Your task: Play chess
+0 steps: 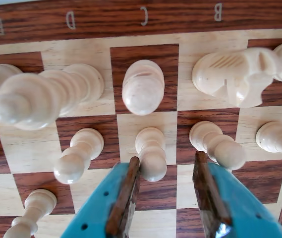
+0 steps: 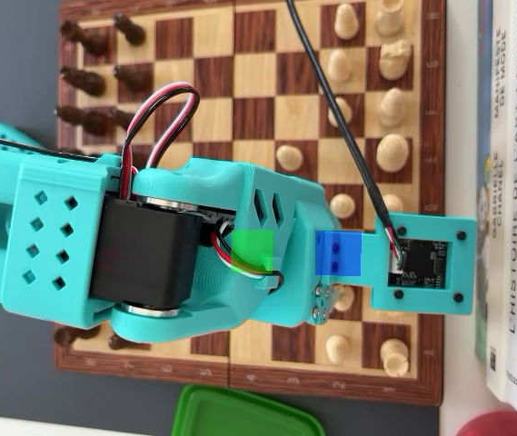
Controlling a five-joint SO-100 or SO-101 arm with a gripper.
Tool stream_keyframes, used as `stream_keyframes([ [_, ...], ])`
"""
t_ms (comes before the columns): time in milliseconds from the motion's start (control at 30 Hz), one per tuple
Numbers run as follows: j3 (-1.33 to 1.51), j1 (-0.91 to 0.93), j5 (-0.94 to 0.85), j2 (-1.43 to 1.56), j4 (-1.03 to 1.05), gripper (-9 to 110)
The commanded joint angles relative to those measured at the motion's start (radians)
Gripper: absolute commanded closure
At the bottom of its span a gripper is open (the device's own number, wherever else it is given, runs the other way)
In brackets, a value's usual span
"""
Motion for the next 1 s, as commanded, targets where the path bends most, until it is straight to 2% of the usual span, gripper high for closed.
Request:
stream_keyframes([
  [0,-0.051,0.015,-0.006,0.006,-0.008,85],
  [367,-0.051,0.008,-0.006,0.011,-0.005,85],
  [567,-0.051,0.005,-0.006,0.011,0.0,93],
  [967,-0.051,0.005,-0.006,0.005,-0.009,93],
])
